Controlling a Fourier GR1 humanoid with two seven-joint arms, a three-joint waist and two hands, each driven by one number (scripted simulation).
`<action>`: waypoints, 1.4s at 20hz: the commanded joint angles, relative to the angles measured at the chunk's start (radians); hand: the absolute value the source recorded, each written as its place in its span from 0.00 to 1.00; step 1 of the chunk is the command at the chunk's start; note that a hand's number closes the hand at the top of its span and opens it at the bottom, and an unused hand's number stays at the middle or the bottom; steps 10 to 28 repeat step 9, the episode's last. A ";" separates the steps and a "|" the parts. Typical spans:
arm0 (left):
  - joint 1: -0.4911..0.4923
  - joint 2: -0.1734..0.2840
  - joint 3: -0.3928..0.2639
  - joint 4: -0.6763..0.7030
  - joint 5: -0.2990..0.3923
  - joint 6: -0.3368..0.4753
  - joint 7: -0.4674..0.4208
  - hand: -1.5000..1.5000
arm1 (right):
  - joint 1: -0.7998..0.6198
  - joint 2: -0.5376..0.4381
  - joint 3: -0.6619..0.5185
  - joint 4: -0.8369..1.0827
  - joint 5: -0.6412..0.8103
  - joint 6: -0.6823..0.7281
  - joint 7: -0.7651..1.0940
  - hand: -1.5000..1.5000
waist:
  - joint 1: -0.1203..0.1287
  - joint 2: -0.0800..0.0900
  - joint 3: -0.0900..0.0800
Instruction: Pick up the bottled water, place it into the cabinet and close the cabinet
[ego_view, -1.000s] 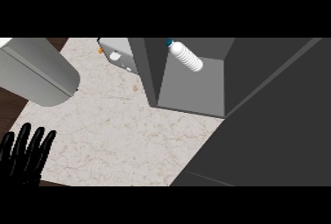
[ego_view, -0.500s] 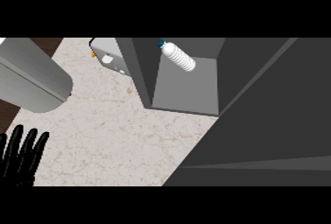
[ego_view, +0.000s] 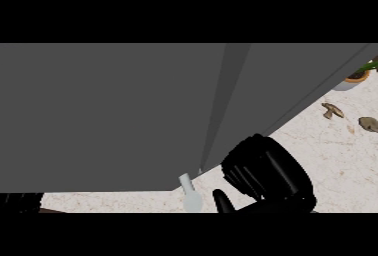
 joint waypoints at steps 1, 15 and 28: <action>-0.002 -0.001 -0.001 -0.005 0.009 -0.013 0.005 0.00 | -0.234 0.021 -0.056 0.194 -0.020 -0.175 -0.022 1.00 | 0.013 -0.003 0.003; 0.001 -0.011 -0.003 0.035 0.000 -0.028 0.006 0.00 | -0.651 0.022 -0.118 0.632 -0.128 -0.303 -0.085 1.00 | -0.017 -0.014 0.005; 0.001 -0.011 -0.003 0.035 0.000 -0.028 0.006 0.00 | -0.651 0.022 -0.118 0.632 -0.128 -0.303 -0.085 1.00 | -0.017 -0.014 0.005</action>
